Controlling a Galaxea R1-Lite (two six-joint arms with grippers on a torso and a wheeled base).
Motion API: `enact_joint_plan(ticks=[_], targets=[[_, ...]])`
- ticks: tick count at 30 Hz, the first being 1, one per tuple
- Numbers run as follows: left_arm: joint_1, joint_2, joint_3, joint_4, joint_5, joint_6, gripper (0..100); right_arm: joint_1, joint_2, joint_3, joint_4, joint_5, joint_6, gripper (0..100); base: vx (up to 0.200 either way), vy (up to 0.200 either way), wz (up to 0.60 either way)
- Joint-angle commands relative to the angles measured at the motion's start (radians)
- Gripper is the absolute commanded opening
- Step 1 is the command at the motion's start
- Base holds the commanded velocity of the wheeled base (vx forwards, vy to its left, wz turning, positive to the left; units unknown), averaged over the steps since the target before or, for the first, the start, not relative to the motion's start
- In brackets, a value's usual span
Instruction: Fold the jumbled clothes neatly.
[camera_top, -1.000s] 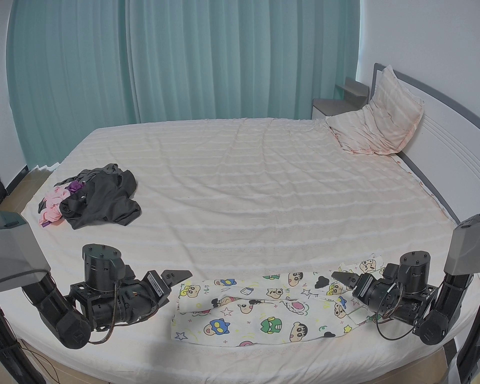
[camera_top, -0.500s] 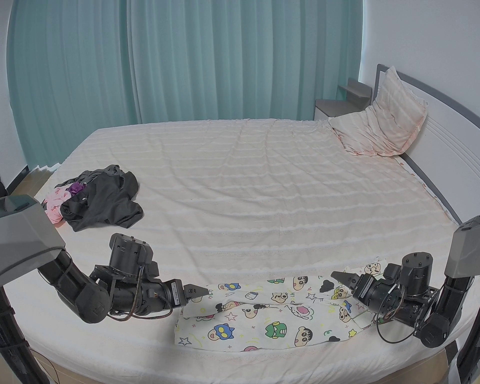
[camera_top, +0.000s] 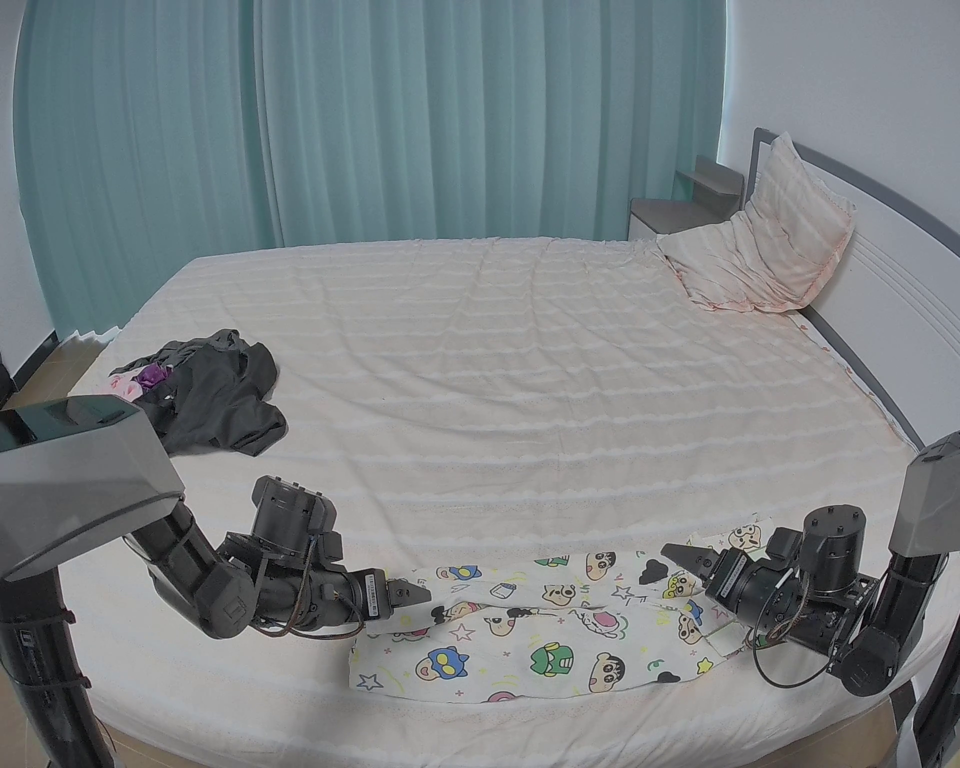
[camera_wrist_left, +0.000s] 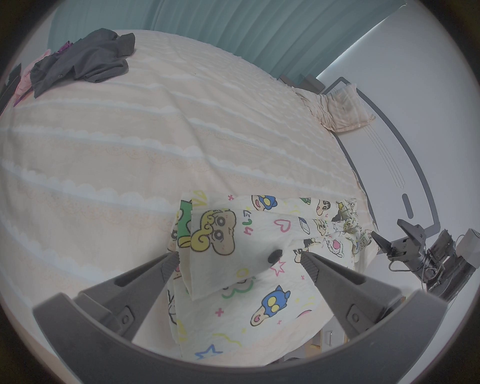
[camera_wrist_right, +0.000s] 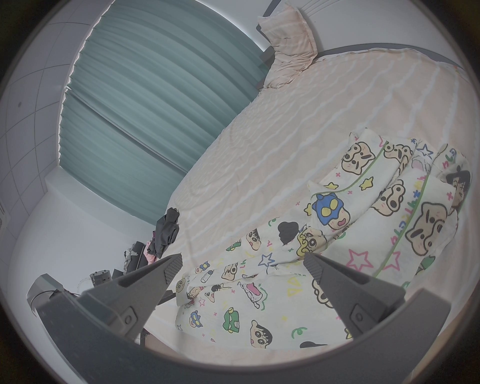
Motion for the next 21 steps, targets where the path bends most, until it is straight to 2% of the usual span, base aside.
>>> enact_joint_plan(ticks=[1, 12, 13, 21], targets=[[0.002, 0.042, -0.019, -0.002, -0.001, -0.001, 100, 0.0, 0.008, 0.0, 0.0, 0.001, 0.0, 100, 0.0, 0.0, 0.0], [0.002, 0.067, -0.068, -0.003, 0.007, -0.002, 100, 0.005, 0.008, 0.0, 0.0, -0.001, 0.0, 100, 0.0, 0.0, 0.0], [0.002, 0.07, -0.07, -0.003, 0.007, -0.001, 0, 0.005, 0.008, 0.0, 0.0, -0.001, 0.0, 100, 0.0, 0.0, 0.0], [0.007, 0.05, -0.051, 0.0, 0.01, -0.001, 0, 0.005, 0.013, -0.001, 0.0, -0.001, 0.0, 100, 0.0, 0.0, 0.0]])
